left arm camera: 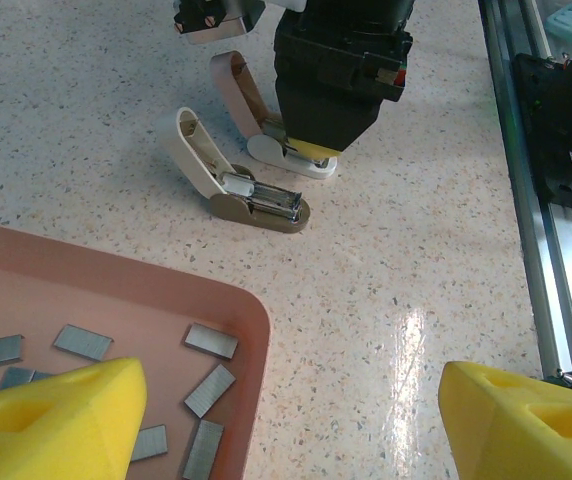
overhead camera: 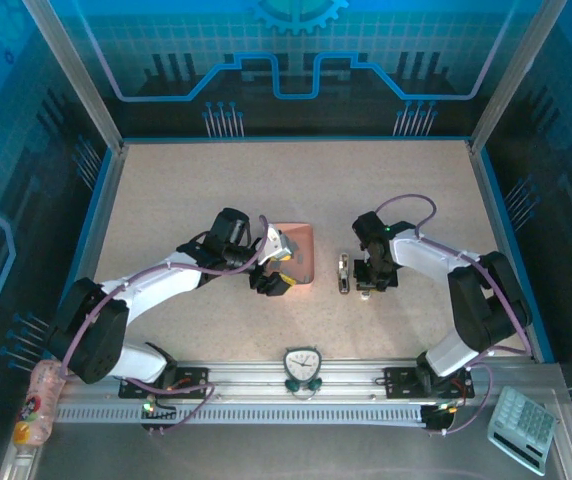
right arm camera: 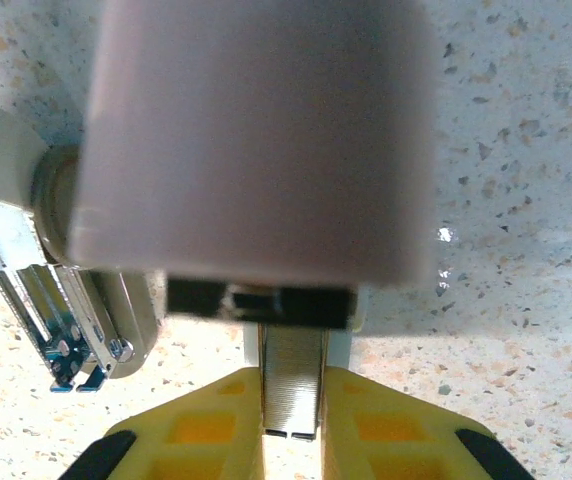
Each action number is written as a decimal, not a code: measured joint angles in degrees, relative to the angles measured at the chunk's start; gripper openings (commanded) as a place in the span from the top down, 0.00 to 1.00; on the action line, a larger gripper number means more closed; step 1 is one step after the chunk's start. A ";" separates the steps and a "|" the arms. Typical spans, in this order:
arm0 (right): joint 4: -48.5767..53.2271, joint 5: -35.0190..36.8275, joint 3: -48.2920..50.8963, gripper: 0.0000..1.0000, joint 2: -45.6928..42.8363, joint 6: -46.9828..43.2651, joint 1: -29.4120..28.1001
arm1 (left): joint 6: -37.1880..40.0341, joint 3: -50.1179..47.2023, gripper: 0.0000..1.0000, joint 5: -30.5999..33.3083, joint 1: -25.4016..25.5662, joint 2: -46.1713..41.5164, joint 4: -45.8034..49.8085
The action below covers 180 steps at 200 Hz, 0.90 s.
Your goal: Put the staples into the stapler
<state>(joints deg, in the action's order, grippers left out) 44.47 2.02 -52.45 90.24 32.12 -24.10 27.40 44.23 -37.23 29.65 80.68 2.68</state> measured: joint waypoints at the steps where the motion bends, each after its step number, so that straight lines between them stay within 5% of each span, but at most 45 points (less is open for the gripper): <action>1: 0.00 0.02 0.00 0.84 -0.02 0.00 0.00 | 0.00 0.00 0.22 0.00 0.00 0.00 0.02; 89: -6.01 1.29 3.98 0.87 -16.28 -7.50 -3.28 | -0.72 0.00 0.21 -0.04 0.00 -0.02 -1.97; 180: -19.26 -14.14 8.96 0.89 -27.28 -32.57 -5.66 | 4.48 9.60 0.27 -8.59 0.04 2.25 -2.97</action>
<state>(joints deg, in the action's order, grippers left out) 25.21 -12.12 -43.48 62.96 -0.45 -29.76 31.88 53.82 -45.82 29.69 82.94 -0.30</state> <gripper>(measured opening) 0.104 0.743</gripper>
